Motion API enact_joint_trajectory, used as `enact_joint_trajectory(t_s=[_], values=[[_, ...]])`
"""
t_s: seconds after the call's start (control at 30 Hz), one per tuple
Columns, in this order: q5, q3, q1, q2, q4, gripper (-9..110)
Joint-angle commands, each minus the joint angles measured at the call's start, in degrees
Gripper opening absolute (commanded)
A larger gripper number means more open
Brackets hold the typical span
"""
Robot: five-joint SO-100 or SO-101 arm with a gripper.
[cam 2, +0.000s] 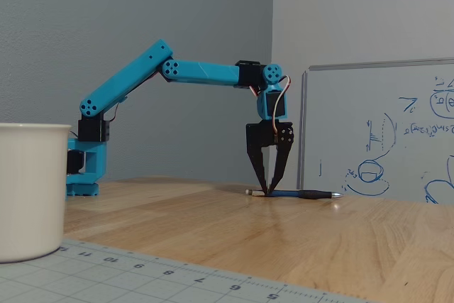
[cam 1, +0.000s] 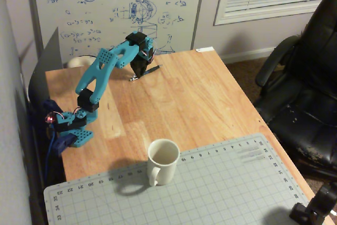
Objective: Touch the pen.
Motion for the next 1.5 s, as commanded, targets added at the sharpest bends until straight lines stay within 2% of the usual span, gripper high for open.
enact_joint_trajectory(t_s=[0.0,1.47], values=[[-0.1,-1.9,-0.3,3.3,-0.6,1],[-0.5,-1.1,-0.3,8.0,-0.3,1]])
